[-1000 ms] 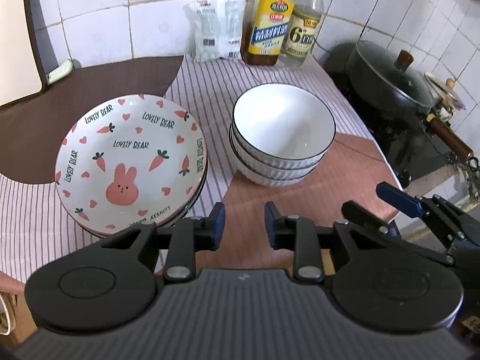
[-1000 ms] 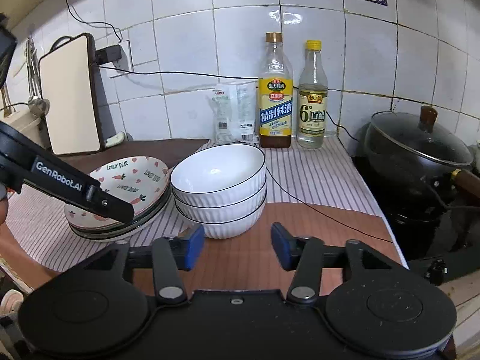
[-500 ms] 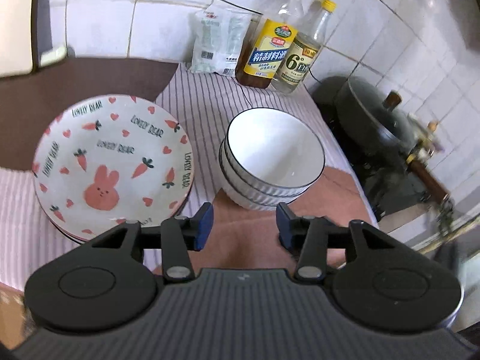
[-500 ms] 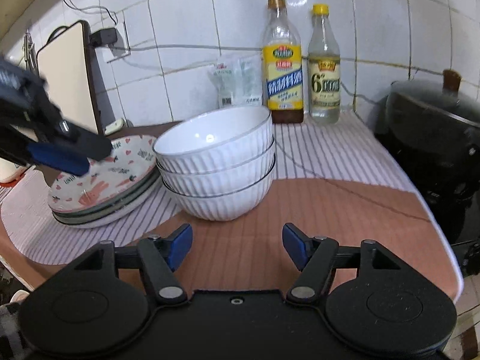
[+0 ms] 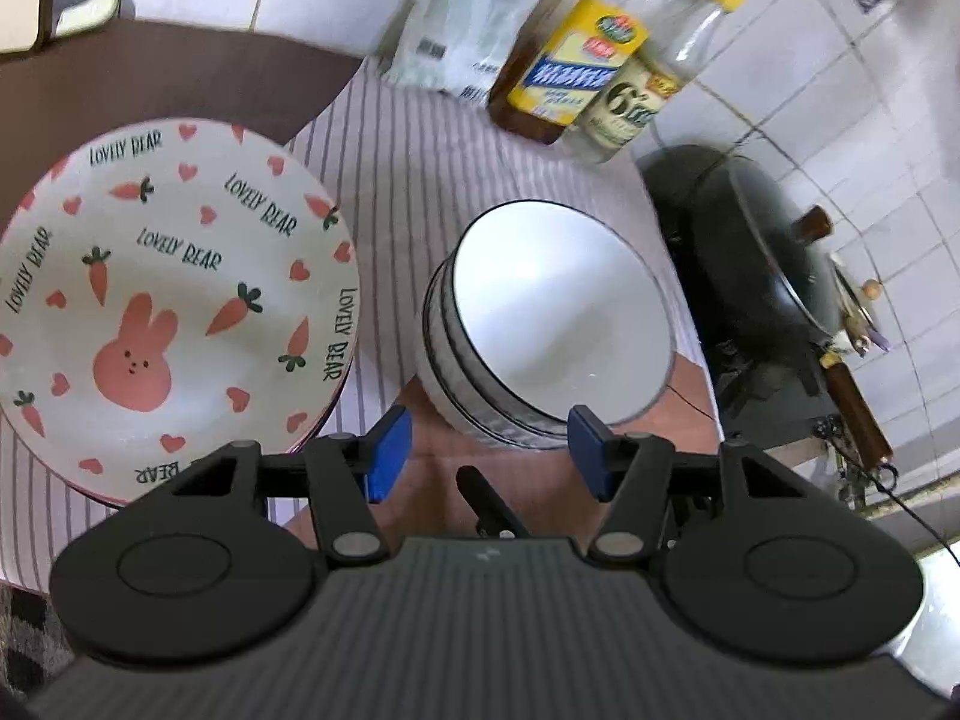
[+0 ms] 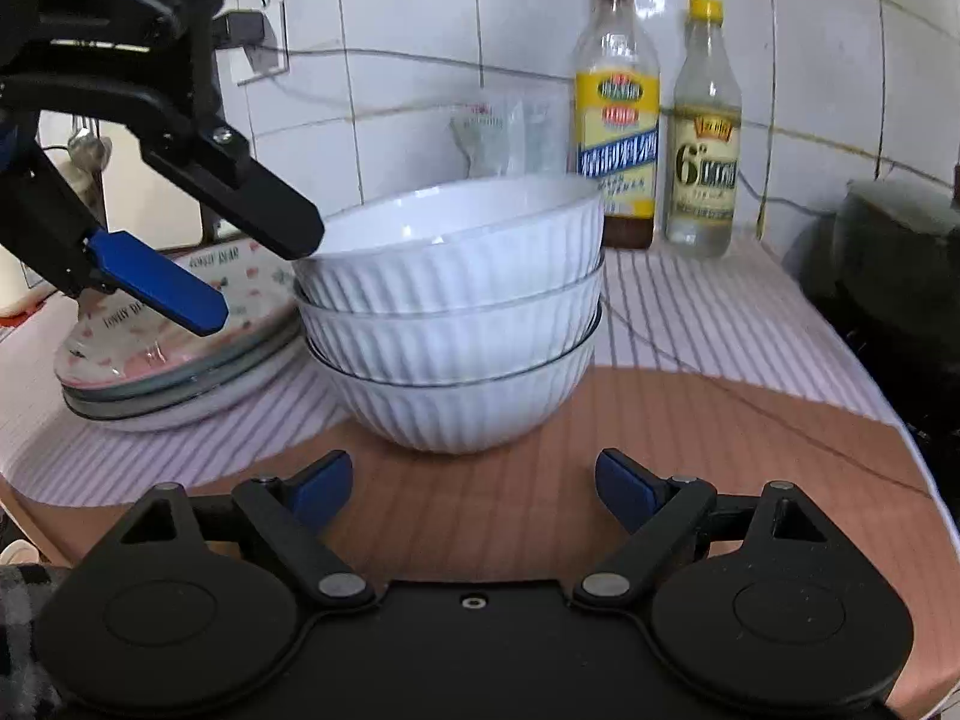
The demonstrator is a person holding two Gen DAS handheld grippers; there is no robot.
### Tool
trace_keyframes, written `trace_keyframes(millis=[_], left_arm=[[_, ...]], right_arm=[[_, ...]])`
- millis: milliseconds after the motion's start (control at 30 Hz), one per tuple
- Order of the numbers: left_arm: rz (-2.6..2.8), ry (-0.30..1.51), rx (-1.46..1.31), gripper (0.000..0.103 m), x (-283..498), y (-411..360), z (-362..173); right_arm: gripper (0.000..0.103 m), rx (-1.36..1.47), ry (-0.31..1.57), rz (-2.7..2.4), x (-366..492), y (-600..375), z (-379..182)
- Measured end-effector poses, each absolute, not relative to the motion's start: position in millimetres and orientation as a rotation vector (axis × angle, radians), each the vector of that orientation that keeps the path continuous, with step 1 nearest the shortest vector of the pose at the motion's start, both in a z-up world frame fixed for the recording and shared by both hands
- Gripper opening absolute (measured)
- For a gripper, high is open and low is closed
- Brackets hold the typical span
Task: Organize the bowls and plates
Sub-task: 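Close both grippers on opposite rims of the three stacked white bowls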
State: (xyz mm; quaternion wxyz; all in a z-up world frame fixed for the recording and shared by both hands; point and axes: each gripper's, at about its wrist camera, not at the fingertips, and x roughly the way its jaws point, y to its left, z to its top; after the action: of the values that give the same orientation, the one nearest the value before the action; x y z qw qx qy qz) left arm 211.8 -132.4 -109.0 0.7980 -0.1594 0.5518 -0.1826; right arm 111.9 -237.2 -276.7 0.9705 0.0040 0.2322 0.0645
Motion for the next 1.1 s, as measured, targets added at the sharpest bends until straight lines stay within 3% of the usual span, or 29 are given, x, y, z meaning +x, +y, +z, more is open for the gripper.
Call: trace_keyframes(millis=[633,800,1100], left_arm=[[-0.385,1.264,-0.323,0.062,254,-148,-136],[-0.386,1.262,-0.296,0.051,256,-152,-133],[-0.362,1.289,-0.233,0.044,260,-161,-142]], right_arm=[[0.096,0.016,0.394,0.191,137,-238,-287],[0.096,0.019,0.417,0.202,144,-237,-284],[0.098,0.037,0.45,0.205,156,-235,-279]])
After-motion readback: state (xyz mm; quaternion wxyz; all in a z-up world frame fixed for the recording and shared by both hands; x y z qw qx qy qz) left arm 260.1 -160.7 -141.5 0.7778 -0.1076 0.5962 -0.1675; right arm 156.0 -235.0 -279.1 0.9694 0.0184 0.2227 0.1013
